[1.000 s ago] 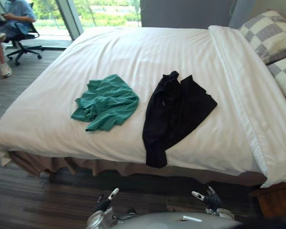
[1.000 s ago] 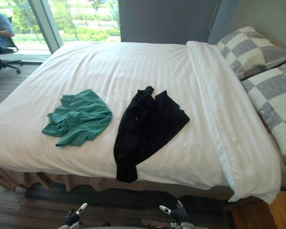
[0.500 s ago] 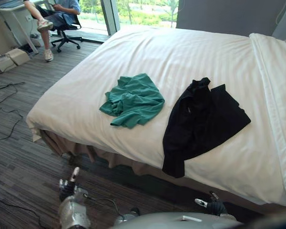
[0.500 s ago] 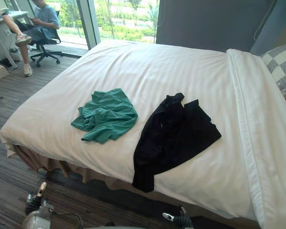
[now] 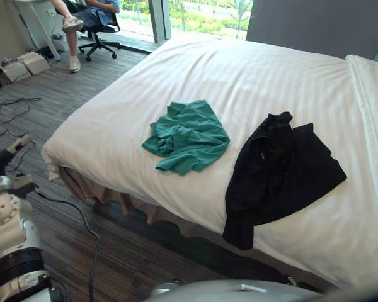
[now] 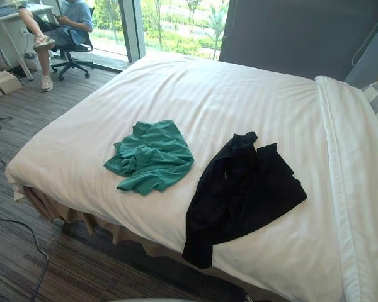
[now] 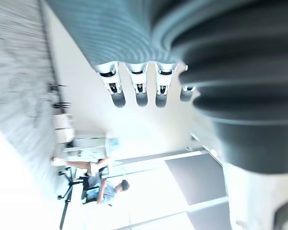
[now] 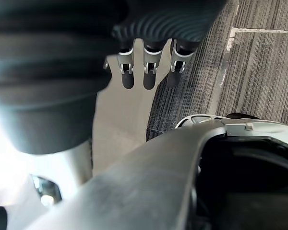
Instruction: Tidy the bed and pick cloth on bed and put in laundry
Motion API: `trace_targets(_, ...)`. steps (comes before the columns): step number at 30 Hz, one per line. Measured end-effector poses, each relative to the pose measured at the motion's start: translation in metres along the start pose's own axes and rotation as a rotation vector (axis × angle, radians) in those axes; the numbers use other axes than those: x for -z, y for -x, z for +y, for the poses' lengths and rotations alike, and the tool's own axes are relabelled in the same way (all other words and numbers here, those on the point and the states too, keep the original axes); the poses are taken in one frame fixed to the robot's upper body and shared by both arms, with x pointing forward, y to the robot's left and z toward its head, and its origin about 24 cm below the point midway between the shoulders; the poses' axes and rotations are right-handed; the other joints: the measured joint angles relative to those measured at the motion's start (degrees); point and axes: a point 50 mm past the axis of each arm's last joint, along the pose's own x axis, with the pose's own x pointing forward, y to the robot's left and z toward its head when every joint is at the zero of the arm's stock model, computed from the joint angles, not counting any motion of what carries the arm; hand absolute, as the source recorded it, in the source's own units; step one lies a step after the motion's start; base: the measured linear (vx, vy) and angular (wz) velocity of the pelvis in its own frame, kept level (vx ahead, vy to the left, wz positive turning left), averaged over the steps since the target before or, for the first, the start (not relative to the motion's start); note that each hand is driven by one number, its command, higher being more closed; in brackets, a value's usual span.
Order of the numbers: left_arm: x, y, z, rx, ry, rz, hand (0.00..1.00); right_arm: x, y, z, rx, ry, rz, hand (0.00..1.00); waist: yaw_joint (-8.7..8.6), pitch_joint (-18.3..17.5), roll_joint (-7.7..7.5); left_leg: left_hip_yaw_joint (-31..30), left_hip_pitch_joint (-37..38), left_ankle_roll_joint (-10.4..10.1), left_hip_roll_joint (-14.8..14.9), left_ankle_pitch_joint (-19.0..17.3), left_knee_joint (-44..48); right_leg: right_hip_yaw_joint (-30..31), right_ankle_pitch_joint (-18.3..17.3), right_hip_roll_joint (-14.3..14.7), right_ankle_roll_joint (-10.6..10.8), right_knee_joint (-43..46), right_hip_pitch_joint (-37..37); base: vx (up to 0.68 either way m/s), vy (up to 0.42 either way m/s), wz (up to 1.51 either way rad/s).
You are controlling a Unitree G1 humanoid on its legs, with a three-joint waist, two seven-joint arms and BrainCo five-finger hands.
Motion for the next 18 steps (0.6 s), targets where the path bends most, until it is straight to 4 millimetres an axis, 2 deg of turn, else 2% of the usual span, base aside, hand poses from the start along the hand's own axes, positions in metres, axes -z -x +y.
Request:
trace_targets(5,-0.007,-0.009,-0.014,0.011,-0.071,0.003,0.0,0.001,0.001,-0.003,0.013,-0.012,0.002,0.0,-0.12,-0.6,0.56,5.7,-0.3,-0.5,2.0,0.6,0.0,6.2,0.2,1.8,0.0,-1.6,-1.9,0.05,-0.082,-0.42)
trace_targets(10,-0.024,-0.045,-0.013,-0.018,-0.202,-0.035,0.0,-0.005,0.0,-0.001,-0.008,0.015,-0.025,0.0,-1.14,-0.6,0.71,10.4,-1.5,-0.9,4.9,2.2,0.0,10.7,0.3,4.9,0.0,-3.3,-4.8,-0.05,-0.138,-0.52)
trace_targets(14,-0.031,-0.065,-0.034,0.012,-0.185,-0.028,0.0,-0.013,-0.001,0.0,-0.025,0.025,-0.052,0.0,-2.03,0.0,0.8,11.8,-5.6,-1.0,6.7,3.9,0.0,13.1,0.3,6.9,-0.1,-3.5,-9.8,-0.14,-0.126,-0.27)
trace_targets(15,-0.034,-0.069,-0.039,0.019,-0.182,-0.032,0.0,-0.017,-0.002,0.001,-0.029,0.02,-0.065,0.0,-2.15,0.4,0.36,11.7,-7.0,-0.9,7.0,4.0,0.0,14.0,0.0,7.4,-0.6,-3.7,-11.2,-0.2,-0.079,-0.17)
trace_targets(16,-0.041,-0.075,-0.043,0.024,-0.184,-0.044,0.0,-0.023,-0.005,0.004,-0.043,0.021,-0.079,0.0,-2.16,2.5,-0.39,12.0,-8.4,-0.8,6.9,4.7,0.0,15.0,-0.6,7.5,-1.3,-4.4,-12.4,-0.26,-0.081,-0.16)
trace_targets(18,-0.048,-0.082,-0.048,0.013,-0.199,-0.051,0.0,-0.033,-0.008,0.009,-0.059,0.004,-0.112,0.0,-2.46,5.0,-1.79,12.5,-10.8,-0.7,7.0,5.5,-0.2,15.8,-2.0,7.4,-1.0,-5.1,-14.4,-0.26,-0.059,-0.12)
